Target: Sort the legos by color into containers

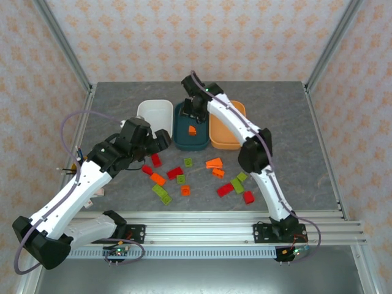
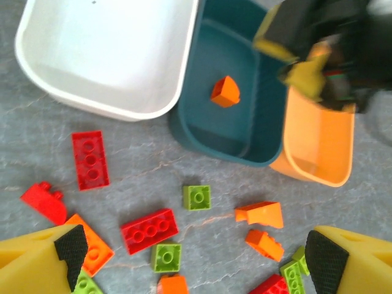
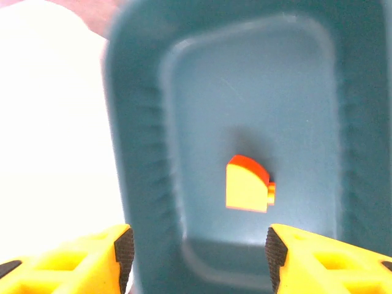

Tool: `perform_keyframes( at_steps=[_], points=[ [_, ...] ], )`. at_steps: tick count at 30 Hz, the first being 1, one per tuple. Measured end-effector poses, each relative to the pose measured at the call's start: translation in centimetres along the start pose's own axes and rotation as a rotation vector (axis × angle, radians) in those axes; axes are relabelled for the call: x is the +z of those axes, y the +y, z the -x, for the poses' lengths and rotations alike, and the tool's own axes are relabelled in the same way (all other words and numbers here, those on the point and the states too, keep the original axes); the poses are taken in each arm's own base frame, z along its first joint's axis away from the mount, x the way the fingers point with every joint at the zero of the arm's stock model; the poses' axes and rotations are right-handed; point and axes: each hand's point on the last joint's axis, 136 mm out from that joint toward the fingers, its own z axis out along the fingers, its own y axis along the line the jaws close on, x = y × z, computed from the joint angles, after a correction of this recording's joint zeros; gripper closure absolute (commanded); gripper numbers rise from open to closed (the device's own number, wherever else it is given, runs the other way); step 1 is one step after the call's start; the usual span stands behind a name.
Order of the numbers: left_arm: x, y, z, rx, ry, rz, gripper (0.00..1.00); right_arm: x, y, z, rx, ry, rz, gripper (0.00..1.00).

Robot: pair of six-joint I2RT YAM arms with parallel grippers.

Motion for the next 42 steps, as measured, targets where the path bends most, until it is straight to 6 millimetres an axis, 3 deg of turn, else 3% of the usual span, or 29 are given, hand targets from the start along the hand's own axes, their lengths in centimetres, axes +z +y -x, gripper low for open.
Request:
perform_keyframes(
  at_steps=[4, 8, 11, 16, 19, 23, 28, 42],
  points=[
    [0.1, 1.8, -1.7, -0.033, 0.054, 0.052, 0.13, -9.0, 1.3, -0.8, -0.095, -0.126, 0.098, 0.40],
    [0.9, 4.1, -5.0, -0.083, 0.163, 0.106, 0.18, -14.6, 0.8, -5.6, -0.212, -0.185, 0.214, 0.37],
    [1.6, 6.2, -8.2, -0.133, 0.267, 0.167, 0.20, -15.0, -0.9, -11.1, -0.304, -0.154, 0.297, 0.35],
    [2.7, 9.0, -13.9, -0.207, 0.424, 0.259, 0.21, -12.2, -6.3, -21.6, -0.469, -0.045, 0.332, 0.35],
    [3.0, 9.5, -16.6, -0.228, 0.484, 0.295, 0.21, -11.8, -8.3, -25.0, -0.522, -0.005, 0.344, 0.35],
    [4.1, 9.1, -18.7, -0.248, 0.525, 0.334, 0.20, -11.7, -9.0, -26.2, -0.542, -0.007, 0.363, 0.35],
    [5.8, 8.8, -20.0, -0.274, 0.548, 0.378, 0.22, -11.8, -8.6, -26.2, -0.545, -0.020, 0.381, 0.35],
    [8.8, 9.8, -21.8, -0.326, 0.550, 0.457, 0.49, -12.0, -8.6, -25.7, -0.534, -0.048, 0.381, 0.36]
  ],
)
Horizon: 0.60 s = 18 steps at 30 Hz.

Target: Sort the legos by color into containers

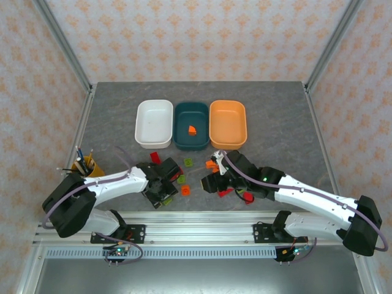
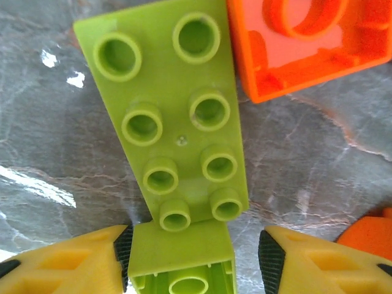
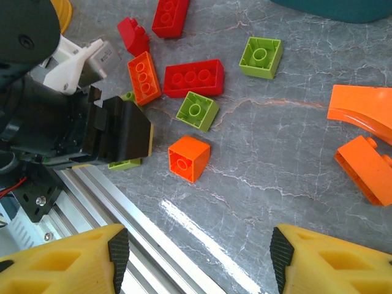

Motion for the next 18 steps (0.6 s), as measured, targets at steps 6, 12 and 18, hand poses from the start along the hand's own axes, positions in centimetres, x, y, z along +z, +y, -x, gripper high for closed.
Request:
perform_keyframes(
  at_steps=[6, 12, 18],
  points=[
    [0.1, 0.6, 0.0, -0.012, -0.012, 0.024, 0.63, 0.1, -0.4, -0.1, 0.013, -0.004, -0.018, 0.36],
    [-0.3, 0.4, 0.2, -0.008, -0.024, 0.023, 0.72, 0.1, -0.7, 0.1, 0.024, -0.015, -0.036, 0.37],
    [-4.7, -2.7, 1.3, 0.051, -0.110, -0.063, 0.72, -0.6, -1.0, 1.2, 0.026, -0.063, -0.066, 0.37]
  ],
)
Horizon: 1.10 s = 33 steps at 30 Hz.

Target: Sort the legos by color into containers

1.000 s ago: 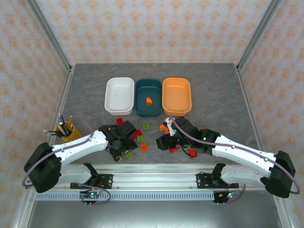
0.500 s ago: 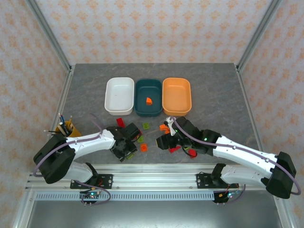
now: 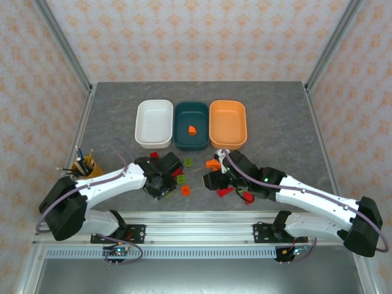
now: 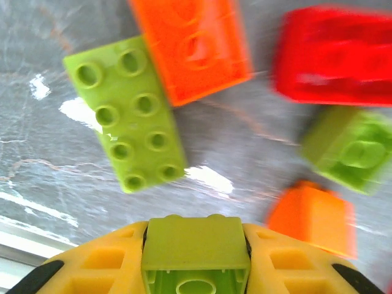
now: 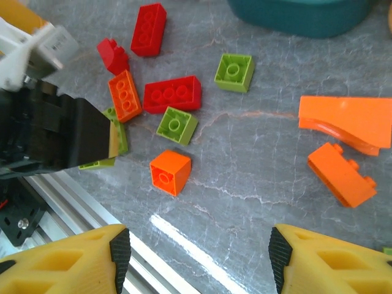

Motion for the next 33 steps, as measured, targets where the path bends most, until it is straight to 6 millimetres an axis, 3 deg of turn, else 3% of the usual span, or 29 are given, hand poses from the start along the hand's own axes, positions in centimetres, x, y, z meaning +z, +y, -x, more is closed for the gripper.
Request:
perform_keyframes(
  at_steps=[5, 10, 14, 16, 23, 27, 33],
  points=[
    [-5.5, -3.5, 3.5, 0.009, -0.085, -0.121, 0.72, -2.1, 1.5, 4.3, 0.010, -0.126, 0.011, 0.32],
    [-9.1, -3.8, 10.4, -0.040, -0.175, -0.121, 0.73, -3.9, 3.4, 10.5, 0.042, -0.276, 0.038, 0.24],
    [-10.4, -5.6, 16.2, -0.022, -0.223, -0.092, 0.74, -2.7, 2.9, 15.0, 0.091, -0.333, 0.000, 0.12],
    [-9.9, -6.6, 18.6, -0.002, -0.229, -0.070, 0.75, -1.6, 2.1, 16.7, 0.127, -0.335, -0.027, 0.00],
    [-5.4, -9.8, 25.8, 0.062, -0.211, 0.019, 0.75, 2.5, -1.5, 21.1, 0.305, -0.280, -0.075, 0.00],
    [-1.9, -10.8, 28.4, 0.093, -0.187, 0.063, 0.74, 3.6, -3.5, 20.6, 0.376, -0.235, -0.099, 0.00],
    [2.8, -10.7, 29.8, 0.124, -0.139, 0.122, 0.72, 3.8, -3.8, 19.7, 0.400, -0.203, -0.112, 0.00]
  ],
)
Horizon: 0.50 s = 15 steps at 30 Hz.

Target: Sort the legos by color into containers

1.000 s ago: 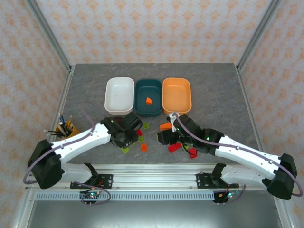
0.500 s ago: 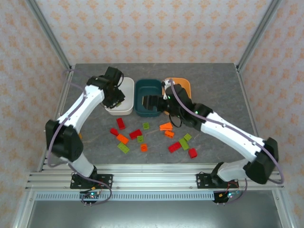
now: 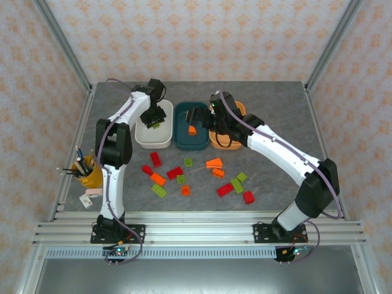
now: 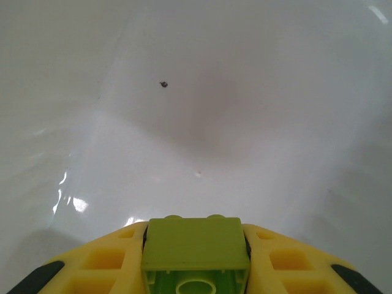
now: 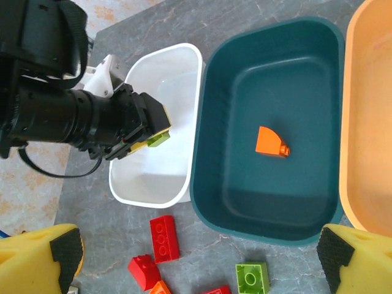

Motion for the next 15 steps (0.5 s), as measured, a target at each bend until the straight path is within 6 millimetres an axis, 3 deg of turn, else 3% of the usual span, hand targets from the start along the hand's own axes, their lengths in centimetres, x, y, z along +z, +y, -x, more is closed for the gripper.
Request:
perform_keyframes(
  at_steps=[4, 7, 15],
  points=[
    [1.9, 0.1, -0.3, 0.019, 0.028, 0.025, 0.69, -0.1, -1.1, -1.1, 0.010, 0.025, -0.029, 0.00],
    [2.8, 0.2, -0.5, 0.030, 0.042, 0.037, 0.60, -0.6, -2.2, -2.1, 0.018, 0.049, -0.061, 0.00],
    [3.0, 0.2, -0.6, 0.050, 0.046, 0.040, 0.36, -3.3, -5.5, -4.5, 0.027, 0.089, -0.166, 0.02]
  ],
)
